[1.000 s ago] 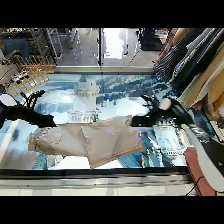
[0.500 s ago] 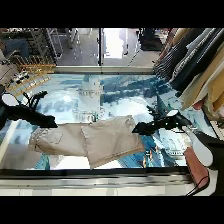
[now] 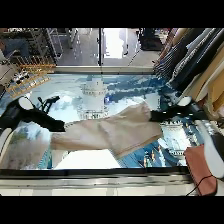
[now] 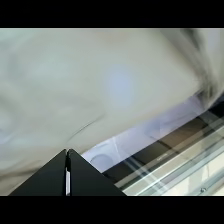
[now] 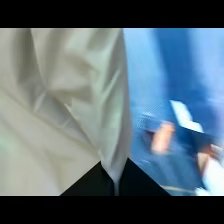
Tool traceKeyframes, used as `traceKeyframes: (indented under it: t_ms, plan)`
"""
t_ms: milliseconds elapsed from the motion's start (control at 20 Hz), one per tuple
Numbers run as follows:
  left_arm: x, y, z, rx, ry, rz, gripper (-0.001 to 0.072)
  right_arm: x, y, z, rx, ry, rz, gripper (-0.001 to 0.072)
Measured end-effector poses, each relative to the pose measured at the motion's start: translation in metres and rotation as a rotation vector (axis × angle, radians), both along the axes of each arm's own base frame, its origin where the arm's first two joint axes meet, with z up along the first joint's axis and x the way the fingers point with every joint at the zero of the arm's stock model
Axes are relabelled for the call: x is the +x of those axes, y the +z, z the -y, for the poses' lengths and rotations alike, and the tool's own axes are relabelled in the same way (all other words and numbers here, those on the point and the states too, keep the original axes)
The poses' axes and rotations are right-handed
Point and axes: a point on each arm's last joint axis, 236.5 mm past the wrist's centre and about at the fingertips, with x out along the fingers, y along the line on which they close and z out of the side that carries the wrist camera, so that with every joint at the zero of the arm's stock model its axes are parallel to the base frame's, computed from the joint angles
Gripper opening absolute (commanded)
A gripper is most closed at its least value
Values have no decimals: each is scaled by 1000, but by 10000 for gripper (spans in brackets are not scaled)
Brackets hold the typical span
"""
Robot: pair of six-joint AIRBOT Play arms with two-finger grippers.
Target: Fold the clothes and pants, and hang the long-sleeved shirts on hangers.
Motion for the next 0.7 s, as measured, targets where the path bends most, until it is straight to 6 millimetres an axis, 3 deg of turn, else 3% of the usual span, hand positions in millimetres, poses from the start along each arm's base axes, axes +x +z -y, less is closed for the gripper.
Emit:
traceKeyframes:
  t_ms: [150,300,450,700]
  plan:
    - [6,-18,28,-42,-19,18,11,-10,42,40,-113,-90,48,13]
    - [22,-35,57,-88,-13,62,10,-11,86,38,-160,-127,115,13]
    - [34,-58,71,-101,8,75,10,-6,120,-3,-154,-107,177,13]
    - [40,-86,77,-98,33,51,10,1,149,-126,-57,-16,282,13]
